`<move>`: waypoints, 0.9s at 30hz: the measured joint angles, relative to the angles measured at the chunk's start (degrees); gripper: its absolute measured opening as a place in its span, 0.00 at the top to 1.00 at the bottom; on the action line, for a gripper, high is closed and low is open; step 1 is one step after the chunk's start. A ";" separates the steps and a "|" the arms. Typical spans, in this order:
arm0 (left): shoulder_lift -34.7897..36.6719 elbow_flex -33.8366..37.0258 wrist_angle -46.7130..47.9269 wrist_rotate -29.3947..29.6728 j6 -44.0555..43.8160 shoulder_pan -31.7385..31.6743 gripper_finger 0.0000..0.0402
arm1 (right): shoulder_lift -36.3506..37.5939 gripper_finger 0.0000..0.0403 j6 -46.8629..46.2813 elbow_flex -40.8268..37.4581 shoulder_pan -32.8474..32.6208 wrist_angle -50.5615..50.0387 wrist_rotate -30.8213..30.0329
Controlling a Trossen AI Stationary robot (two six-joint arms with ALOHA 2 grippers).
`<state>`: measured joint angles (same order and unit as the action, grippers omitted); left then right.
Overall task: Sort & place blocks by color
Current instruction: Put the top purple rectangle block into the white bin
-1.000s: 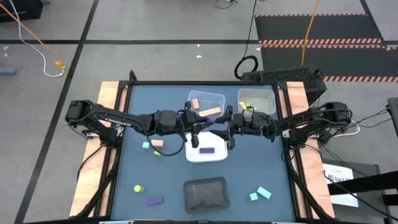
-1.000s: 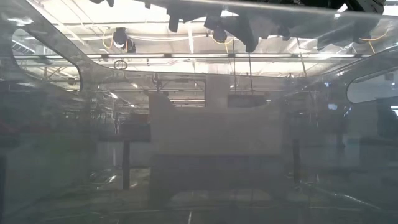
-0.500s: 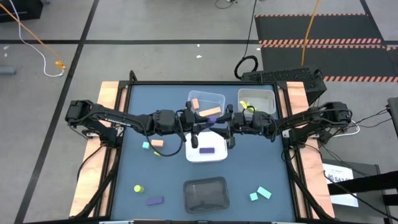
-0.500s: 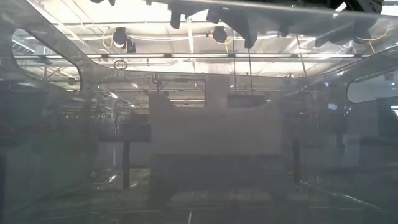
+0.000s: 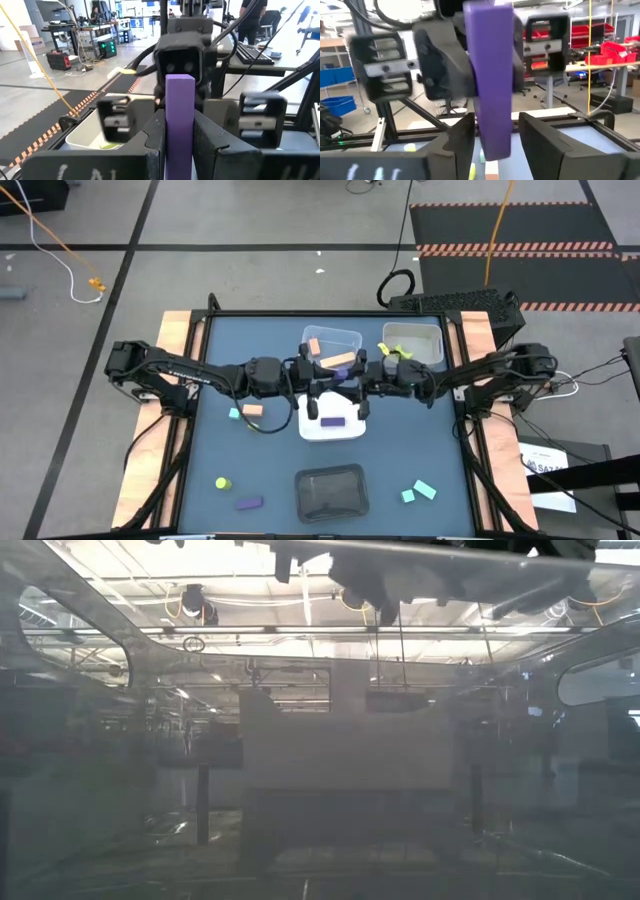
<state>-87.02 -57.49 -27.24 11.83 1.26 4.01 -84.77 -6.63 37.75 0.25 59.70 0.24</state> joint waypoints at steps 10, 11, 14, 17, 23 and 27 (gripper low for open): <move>0.09 -0.06 1.62 -0.15 -0.92 0.82 0.86 | -1.99 0.90 2.12 1.85 -0.07 -0.59 1.48; 0.09 -0.09 1.64 -0.15 -0.88 0.99 0.86 | -1.97 0.90 2.05 1.85 -0.07 -0.54 1.33; 0.09 -0.10 1.94 0.09 -0.90 1.30 0.86 | -1.95 0.90 1.11 1.85 -0.07 -1.17 1.12; 0.07 -0.09 2.96 0.60 -2.26 1.38 0.80 | -1.85 0.90 0.66 1.88 0.05 -3.04 1.28; 0.98 -0.02 10.56 3.26 -6.50 1.38 0.59 | 2.06 0.90 -0.60 1.93 0.84 -14.25 0.41; 2.28 0.09 18.87 5.47 -9.14 1.40 0.51 | 5.28 0.90 -3.34 1.98 1.49 -24.38 0.58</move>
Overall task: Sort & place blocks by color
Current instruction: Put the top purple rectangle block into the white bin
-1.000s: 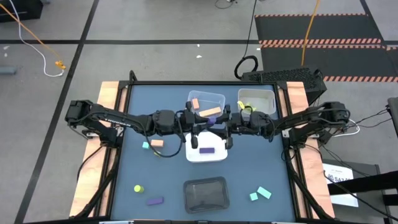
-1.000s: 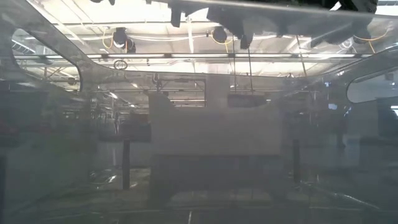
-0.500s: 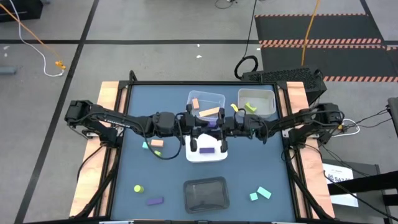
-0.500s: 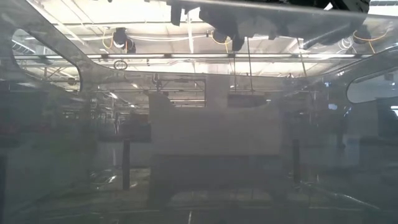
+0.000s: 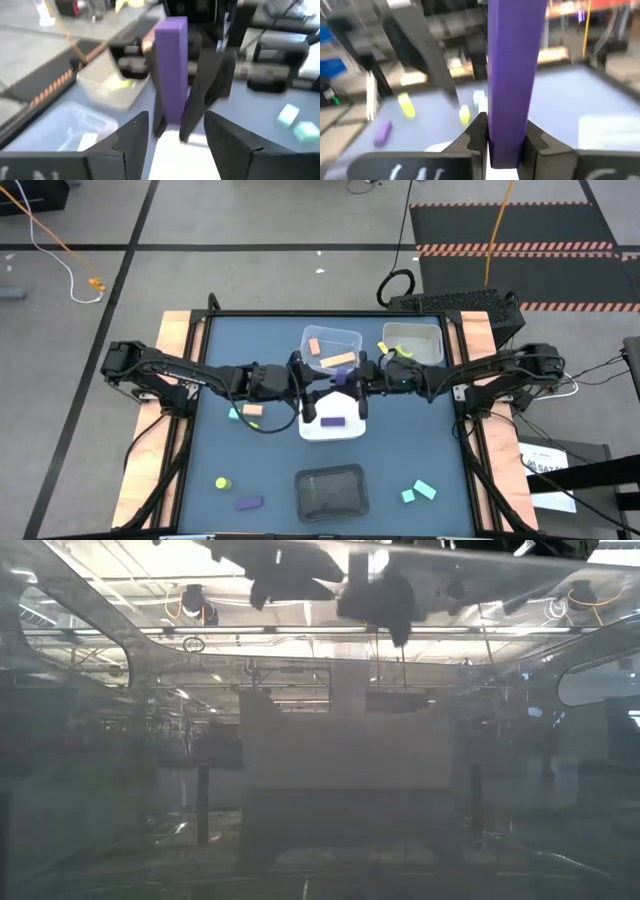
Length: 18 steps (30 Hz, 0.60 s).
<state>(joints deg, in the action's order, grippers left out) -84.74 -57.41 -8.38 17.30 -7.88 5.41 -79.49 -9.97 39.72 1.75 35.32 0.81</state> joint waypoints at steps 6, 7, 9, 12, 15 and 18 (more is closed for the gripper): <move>2.36 -0.14 14.44 -0.82 -6.96 0.04 0.49 | 0.58 0.90 -6.96 -0.06 -0.41 -11.42 1.92; 2.93 -0.24 18.10 -1.20 -8.74 0.05 0.49 | 0.20 0.90 -8.06 -0.05 -0.87 -12.12 2.34; 4.06 0.00 27.59 -2.34 -12.49 0.36 0.50 | -0.42 0.90 -9.64 -0.07 -2.03 -12.50 2.84; 4.25 -0.18 37.48 -5.38 -17.71 0.84 0.52 | -1.75 0.90 -11.12 -0.09 -3.87 -11.58 5.32; 4.51 -0.04 46.67 -7.78 -21.84 2.03 0.52 | -3.81 0.90 -11.92 -0.11 -5.61 -11.94 5.29; 4.51 -0.04 54.31 -8.67 -26.34 3.60 0.52 | -6.49 0.90 -13.50 -0.11 -6.72 -10.88 4.63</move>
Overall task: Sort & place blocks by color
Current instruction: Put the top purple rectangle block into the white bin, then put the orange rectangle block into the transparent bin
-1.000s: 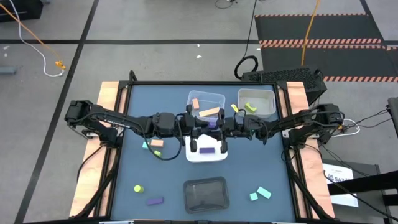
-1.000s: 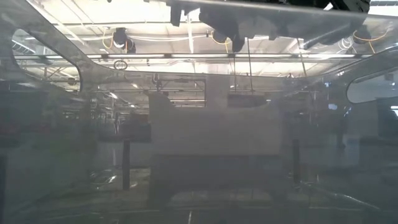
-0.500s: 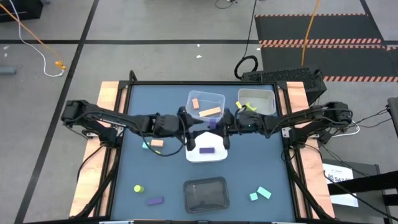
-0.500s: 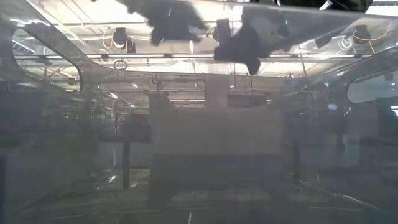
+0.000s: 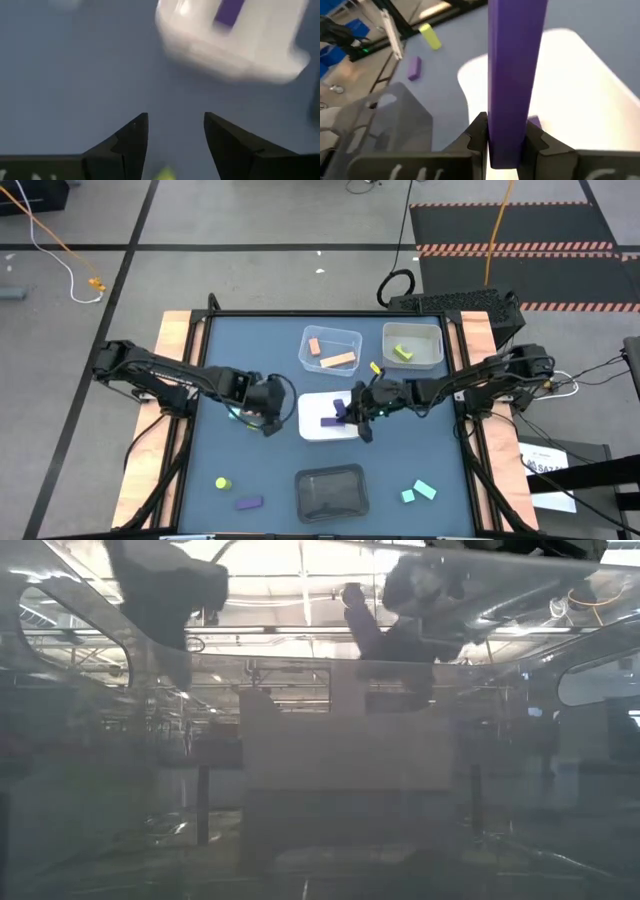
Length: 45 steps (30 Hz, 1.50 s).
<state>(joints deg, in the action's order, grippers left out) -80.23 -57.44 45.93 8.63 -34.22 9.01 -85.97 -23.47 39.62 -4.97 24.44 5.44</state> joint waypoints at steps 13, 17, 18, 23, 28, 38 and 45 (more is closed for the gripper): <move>-0.51 -0.01 11.40 2.60 0.82 6.01 0.52 | -8.73 0.72 -1.37 0.00 -1.90 5.32 -0.95; -0.87 1.34 11.20 6.14 2.59 6.39 0.52 | -9.08 0.62 -0.81 0.00 -1.90 5.78 -0.96; -0.83 2.14 11.10 6.79 3.13 6.39 0.52 | -8.76 0.60 -0.74 0.00 -1.90 5.72 -0.88; -0.85 7.56 10.85 7.34 5.42 5.15 0.51 | -5.06 0.51 2.73 0.00 -1.90 5.49 -0.88; -0.87 12.32 9.89 6.56 6.00 3.52 0.50 | 0.20 0.48 6.22 -0.02 -1.88 5.30 -0.88; -0.74 13.98 6.95 6.15 13.23 2.22 0.50 | 9.17 0.48 12.51 -0.02 -1.40 3.71 -0.89; -0.79 13.02 8.03 3.50 15.68 2.22 0.50 | 12.83 0.48 13.48 -0.02 0.76 -1.27 -0.92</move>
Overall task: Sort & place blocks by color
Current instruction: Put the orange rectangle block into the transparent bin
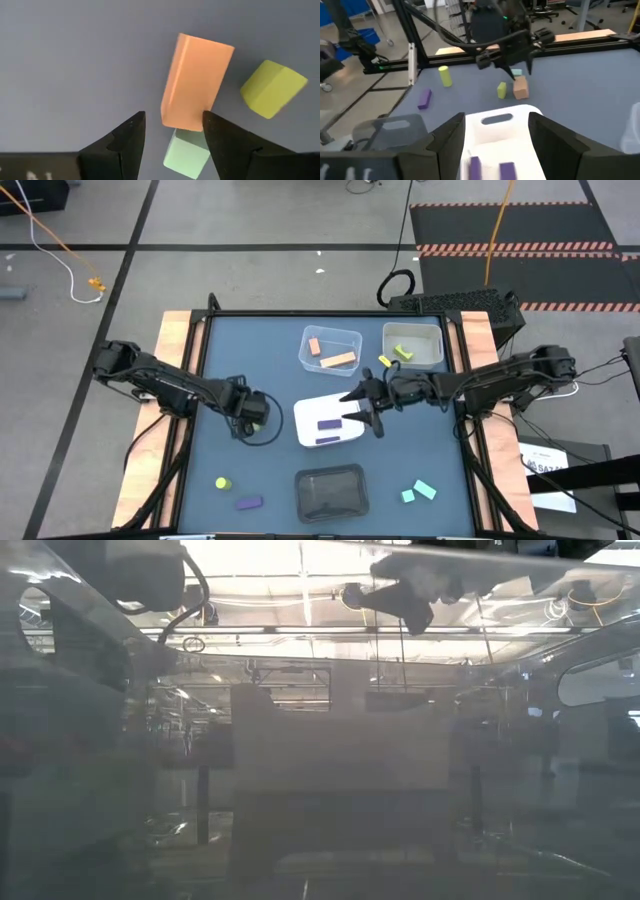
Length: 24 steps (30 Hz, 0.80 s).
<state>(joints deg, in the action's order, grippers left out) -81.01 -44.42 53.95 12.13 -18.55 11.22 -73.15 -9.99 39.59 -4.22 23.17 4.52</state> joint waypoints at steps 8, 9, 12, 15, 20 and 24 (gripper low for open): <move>0.07 -0.24 -0.39 -0.21 4.70 -0.07 0.50 | 0.31 0.48 0.90 0.00 3.71 -2.28 0.01; 0.08 -0.24 -0.59 -0.28 4.85 -0.04 0.50 | 0.31 0.48 1.22 0.00 4.27 -2.71 0.01; 0.11 -0.25 -1.24 -1.42 5.24 -0.07 0.50 | 0.31 0.48 1.74 0.00 5.74 -3.40 -0.01; 0.11 -0.24 -4.46 -1.82 5.99 -0.07 0.50 | 0.31 0.48 1.79 0.00 6.96 -3.38 0.01; -1.27 -0.28 -8.88 -1.81 6.43 -0.58 0.50 | 0.29 0.48 2.37 0.00 8.36 -3.40 0.01; -2.61 0.52 -8.68 -1.81 6.47 -1.52 0.50 | 0.29 0.48 2.66 0.00 8.69 -3.57 0.03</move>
<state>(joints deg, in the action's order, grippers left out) -83.62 -43.91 45.27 10.33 -12.08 9.71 -72.86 -7.33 39.59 4.47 19.60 4.56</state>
